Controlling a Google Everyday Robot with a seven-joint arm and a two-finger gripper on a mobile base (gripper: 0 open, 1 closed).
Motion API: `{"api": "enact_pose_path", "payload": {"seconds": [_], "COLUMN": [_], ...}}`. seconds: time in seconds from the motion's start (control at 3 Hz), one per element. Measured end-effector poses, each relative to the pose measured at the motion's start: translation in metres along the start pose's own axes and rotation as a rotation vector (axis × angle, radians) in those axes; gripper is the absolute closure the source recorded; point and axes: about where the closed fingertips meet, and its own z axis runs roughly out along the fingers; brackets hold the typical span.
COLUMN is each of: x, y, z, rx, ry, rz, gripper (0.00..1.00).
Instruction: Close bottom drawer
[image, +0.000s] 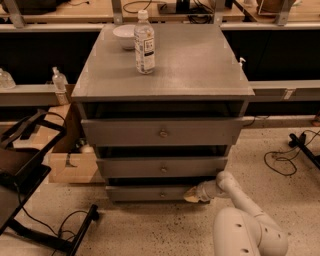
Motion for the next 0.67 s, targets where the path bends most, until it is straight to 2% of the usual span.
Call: {"api": "enact_pose_path", "payload": {"seconds": [0.67], "x": [-0.003], "y": [-0.004], "z": [0.0021], "rx": [-0.002], "ry": [0.0], "rz": [0.006], "gripper": [1.0]}}
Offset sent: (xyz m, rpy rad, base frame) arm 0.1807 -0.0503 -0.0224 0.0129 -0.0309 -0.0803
